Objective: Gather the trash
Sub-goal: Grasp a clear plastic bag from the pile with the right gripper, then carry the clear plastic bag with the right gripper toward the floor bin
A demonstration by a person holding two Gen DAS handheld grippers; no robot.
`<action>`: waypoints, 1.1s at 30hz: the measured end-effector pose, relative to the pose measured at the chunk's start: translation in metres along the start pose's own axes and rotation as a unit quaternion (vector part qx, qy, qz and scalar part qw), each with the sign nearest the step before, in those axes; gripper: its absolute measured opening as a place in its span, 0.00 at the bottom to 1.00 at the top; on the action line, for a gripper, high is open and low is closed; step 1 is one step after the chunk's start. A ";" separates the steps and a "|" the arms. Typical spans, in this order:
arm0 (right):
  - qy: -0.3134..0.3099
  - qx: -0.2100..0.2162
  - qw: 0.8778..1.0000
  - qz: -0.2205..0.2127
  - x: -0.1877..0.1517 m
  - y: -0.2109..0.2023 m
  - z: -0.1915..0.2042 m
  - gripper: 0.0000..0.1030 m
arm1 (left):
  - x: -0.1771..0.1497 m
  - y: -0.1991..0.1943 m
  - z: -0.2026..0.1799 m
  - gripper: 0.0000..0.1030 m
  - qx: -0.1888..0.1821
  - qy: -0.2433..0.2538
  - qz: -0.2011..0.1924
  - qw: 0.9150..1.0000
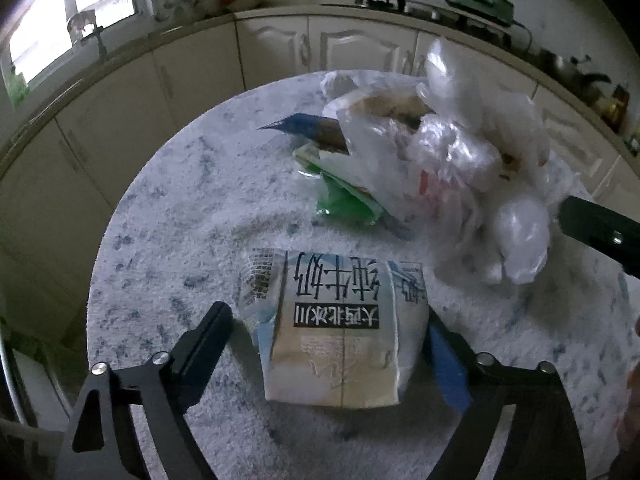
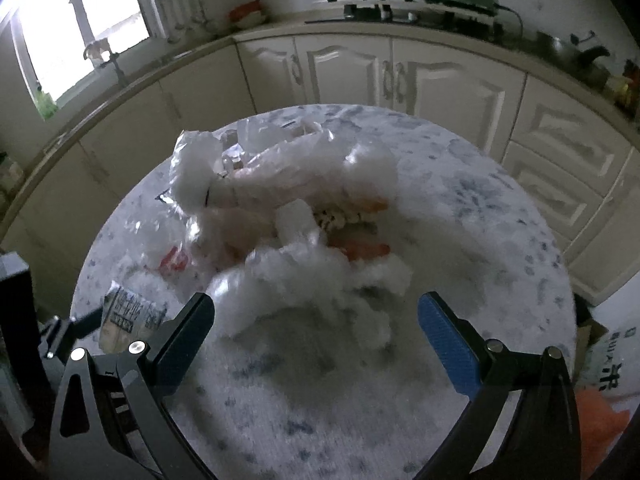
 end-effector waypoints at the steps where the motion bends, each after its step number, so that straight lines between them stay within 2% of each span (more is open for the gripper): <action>1: 0.001 0.002 1.000 0.001 0.001 0.003 0.000 0.96 | 0.001 0.002 0.000 0.80 -0.001 0.004 -0.001 1.000; 4: 0.031 0.025 0.999 0.004 0.008 0.015 -0.004 0.87 | 0.002 0.004 0.003 0.79 -0.004 0.003 -0.001 1.000; 6: 0.040 0.027 0.999 0.016 0.008 0.025 -0.007 0.79 | 0.000 0.003 0.002 0.78 -0.005 0.003 -0.002 1.000; 9: 0.052 0.058 0.997 0.019 0.008 0.030 -0.008 0.66 | -0.002 0.005 0.002 0.78 -0.005 0.005 -0.003 1.000; 11: 0.053 0.073 0.996 0.014 0.009 0.027 -0.007 0.48 | -0.002 0.002 0.004 0.78 -0.006 0.005 -0.002 1.000; 17: 0.066 0.105 0.992 0.012 -0.002 0.011 -0.011 0.21 | -0.007 -0.015 -0.005 0.77 -0.012 0.005 -0.007 1.000; 25: 0.083 0.122 0.989 -0.012 -0.016 -0.027 -0.028 0.20 | -0.013 -0.041 -0.010 0.76 -0.016 0.009 -0.024 1.000; 33: 0.086 0.116 0.989 -0.045 -0.021 -0.067 -0.045 0.20 | -0.007 -0.099 -0.037 0.76 -0.039 0.022 -0.071 0.997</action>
Point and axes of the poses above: each gripper's, at about its wrist camera, not at the fingertips, and y roughly the way its jaws point, z to its left, x to its top, the point moved 8 cm from there along y, roughly the way its jaws point, and after that the axes turned 8 degrees about -x, right-handed, at the moved point
